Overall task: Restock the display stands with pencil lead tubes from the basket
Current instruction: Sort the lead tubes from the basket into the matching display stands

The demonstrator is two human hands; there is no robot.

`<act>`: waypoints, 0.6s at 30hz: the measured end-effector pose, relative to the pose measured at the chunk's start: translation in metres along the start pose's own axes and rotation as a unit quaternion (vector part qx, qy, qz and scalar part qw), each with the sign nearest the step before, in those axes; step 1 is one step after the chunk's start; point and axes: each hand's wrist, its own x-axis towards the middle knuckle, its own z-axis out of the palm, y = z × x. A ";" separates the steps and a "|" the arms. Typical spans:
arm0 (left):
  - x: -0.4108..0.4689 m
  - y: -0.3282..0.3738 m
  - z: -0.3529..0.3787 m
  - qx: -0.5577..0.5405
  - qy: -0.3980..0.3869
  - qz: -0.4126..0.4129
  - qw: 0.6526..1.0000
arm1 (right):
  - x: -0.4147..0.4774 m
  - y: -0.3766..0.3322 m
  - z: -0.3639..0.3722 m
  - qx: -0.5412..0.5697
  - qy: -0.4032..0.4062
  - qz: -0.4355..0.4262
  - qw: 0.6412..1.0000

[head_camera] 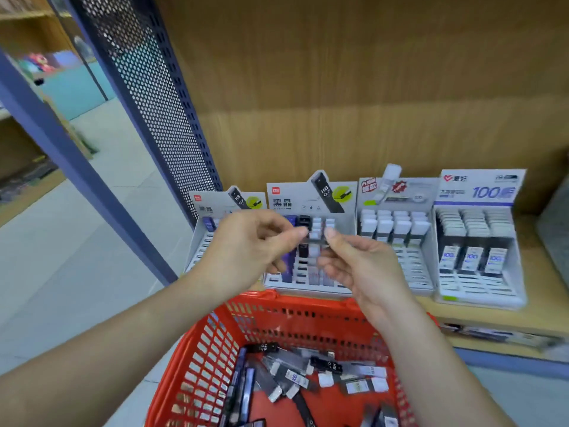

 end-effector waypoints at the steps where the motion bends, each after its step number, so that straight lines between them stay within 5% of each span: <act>1: 0.004 0.007 0.007 -0.007 0.015 0.000 1.000 | -0.002 -0.003 -0.008 -0.023 0.003 0.000 1.000; 4: 0.018 0.023 0.030 0.033 0.046 0.031 0.998 | -0.006 -0.006 -0.033 -0.063 0.019 -0.002 0.998; 11: 0.049 0.031 0.097 0.020 -0.034 0.054 0.998 | 0.013 0.004 -0.107 -0.068 0.120 -0.058 0.989; 14: 0.067 0.035 0.129 0.047 -0.041 0.083 0.995 | 0.026 0.025 -0.144 -0.301 0.248 -0.084 0.917; 16: 0.079 0.037 0.150 0.074 -0.048 0.105 0.991 | 0.024 0.040 -0.166 -0.442 0.272 -0.058 0.853; 18: 0.089 0.039 0.174 0.109 -0.062 0.126 0.984 | 0.016 0.054 -0.178 -0.497 0.257 -0.051 0.827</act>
